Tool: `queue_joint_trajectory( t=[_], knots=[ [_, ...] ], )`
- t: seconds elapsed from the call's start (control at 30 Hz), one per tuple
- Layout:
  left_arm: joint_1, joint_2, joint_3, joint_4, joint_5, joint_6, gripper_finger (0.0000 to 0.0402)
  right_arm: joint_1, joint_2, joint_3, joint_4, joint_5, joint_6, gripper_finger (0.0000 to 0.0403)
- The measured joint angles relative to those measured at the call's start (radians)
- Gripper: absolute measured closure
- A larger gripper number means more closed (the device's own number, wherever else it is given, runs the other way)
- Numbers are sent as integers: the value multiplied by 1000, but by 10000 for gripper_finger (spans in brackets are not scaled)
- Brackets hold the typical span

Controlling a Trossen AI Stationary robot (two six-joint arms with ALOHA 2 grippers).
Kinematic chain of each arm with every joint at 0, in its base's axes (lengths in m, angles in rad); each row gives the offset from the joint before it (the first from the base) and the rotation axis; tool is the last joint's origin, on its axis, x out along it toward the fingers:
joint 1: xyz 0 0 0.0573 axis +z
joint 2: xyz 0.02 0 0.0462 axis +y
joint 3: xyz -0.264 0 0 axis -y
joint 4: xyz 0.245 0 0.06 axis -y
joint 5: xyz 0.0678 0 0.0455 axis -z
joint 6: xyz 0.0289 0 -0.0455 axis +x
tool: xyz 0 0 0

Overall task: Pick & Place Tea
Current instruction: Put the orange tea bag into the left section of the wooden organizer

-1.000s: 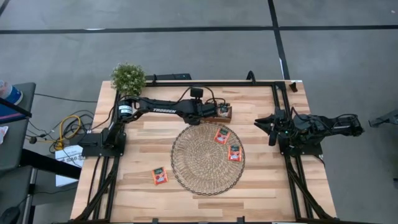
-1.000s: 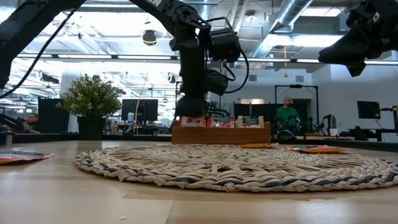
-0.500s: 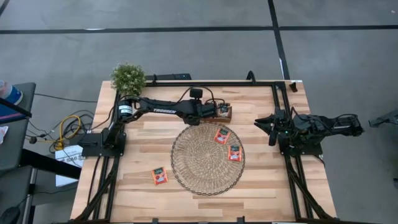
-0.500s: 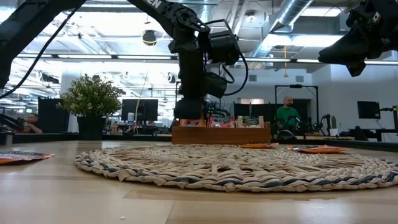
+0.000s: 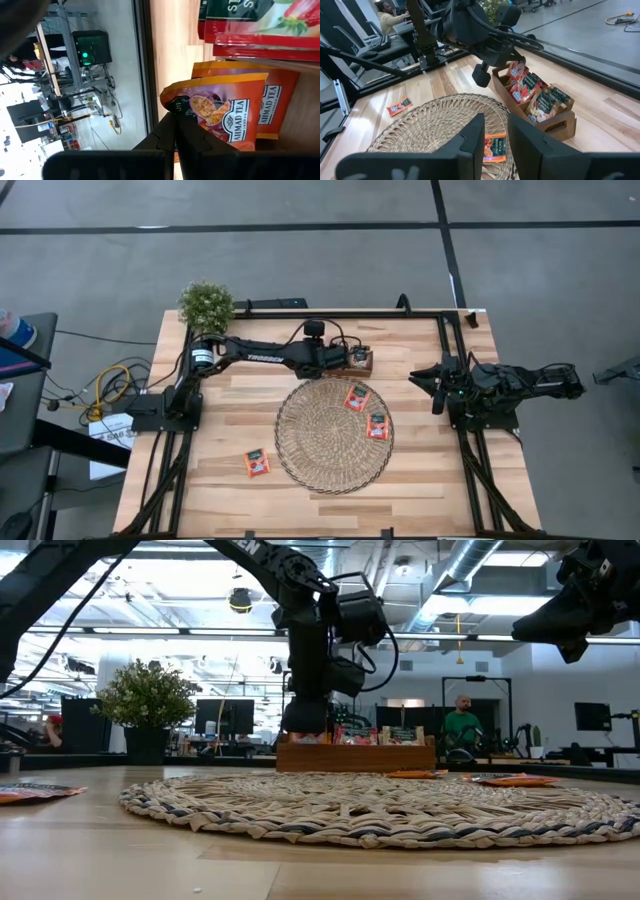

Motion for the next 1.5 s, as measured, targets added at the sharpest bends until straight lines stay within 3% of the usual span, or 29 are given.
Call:
queue_joint_trajectory(
  t=[0.8, 1.17, 1.37, 1.5],
  knots=[
    [-21, 0, 0, -2, 65, -15, 399, 0, 0, 0, 0, 0, 0, 326],
    [-23, 0, 0, -29, 69, -15, 310, 0, 0, 0, 1, -1, 0, 326],
    [-42, 0, 40, -50, -72, 97, 266, 0, 0, 0, 11, -1, 0, 326],
    [-62, -12, 128, -179, -158, 90, 257, 0, 0, 0, 11, -1, 0, 326]
  ],
)
